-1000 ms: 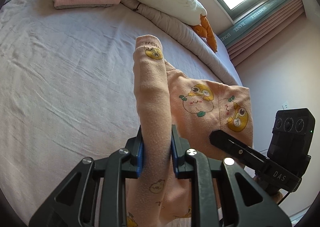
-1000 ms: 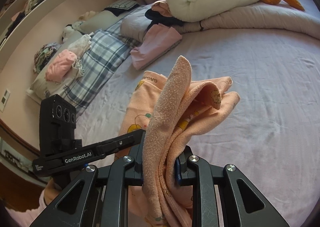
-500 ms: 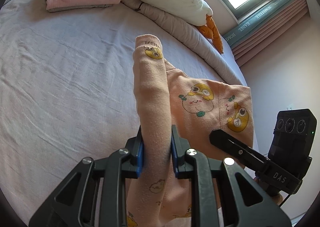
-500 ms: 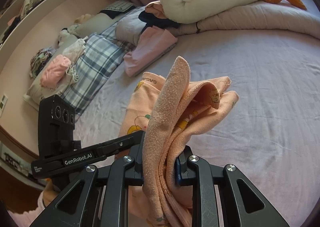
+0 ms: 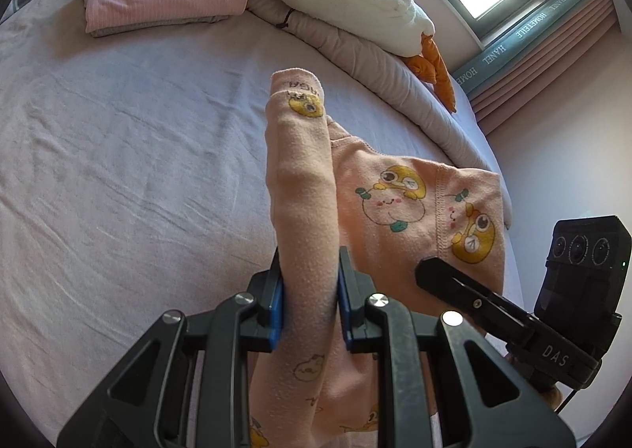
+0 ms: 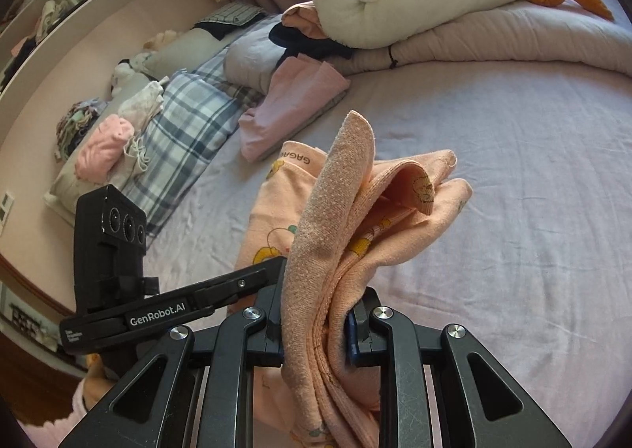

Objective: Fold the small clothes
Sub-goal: 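Lift the gripped side edge with both grippers and fold it over the shirt, then lower the folded edge onto the shirt and open both grippers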

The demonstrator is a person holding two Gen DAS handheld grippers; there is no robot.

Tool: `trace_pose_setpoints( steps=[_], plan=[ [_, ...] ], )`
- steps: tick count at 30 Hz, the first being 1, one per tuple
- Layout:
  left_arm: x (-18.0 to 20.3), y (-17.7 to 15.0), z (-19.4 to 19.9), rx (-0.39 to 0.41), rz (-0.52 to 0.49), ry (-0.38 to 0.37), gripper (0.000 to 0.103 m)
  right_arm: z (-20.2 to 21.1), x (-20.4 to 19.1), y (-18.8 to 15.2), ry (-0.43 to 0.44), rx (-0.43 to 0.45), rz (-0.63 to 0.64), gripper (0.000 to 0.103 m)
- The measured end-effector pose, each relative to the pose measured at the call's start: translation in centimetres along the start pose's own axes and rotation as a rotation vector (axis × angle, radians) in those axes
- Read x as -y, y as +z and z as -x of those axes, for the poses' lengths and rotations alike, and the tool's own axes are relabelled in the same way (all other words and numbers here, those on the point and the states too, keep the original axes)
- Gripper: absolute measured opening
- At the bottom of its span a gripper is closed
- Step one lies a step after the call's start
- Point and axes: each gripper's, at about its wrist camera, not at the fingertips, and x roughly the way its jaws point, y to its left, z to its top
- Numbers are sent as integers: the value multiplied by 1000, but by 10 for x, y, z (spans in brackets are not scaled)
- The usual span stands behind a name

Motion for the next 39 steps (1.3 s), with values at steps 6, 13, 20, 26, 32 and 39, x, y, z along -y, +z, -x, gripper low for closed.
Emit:
trace_pose_setpoints(
  steps=[6,13,20,26,32,39],
  plan=[
    [-5,3,-17,-27,-12,43,20,-12,11,0,-27,-32,-19,24],
    [-11,2,-28,-50,-20,82,21,-17,25,-2,-41,-55,-57,24],
    [-16,3,-35,-58,-31,130,25,-21,36,-1,-59,-67,-79,24],
    [-20,0,-38,-64,-36,152,28,-25,48,-1,-83,-90,-113,24],
    [-22,1,-41,-64,-42,165,32,-26,54,-3,-88,-99,-139,24],
    [-23,0,-39,-63,-52,199,46,-28,60,-4,-105,-113,-163,24]
  ],
)
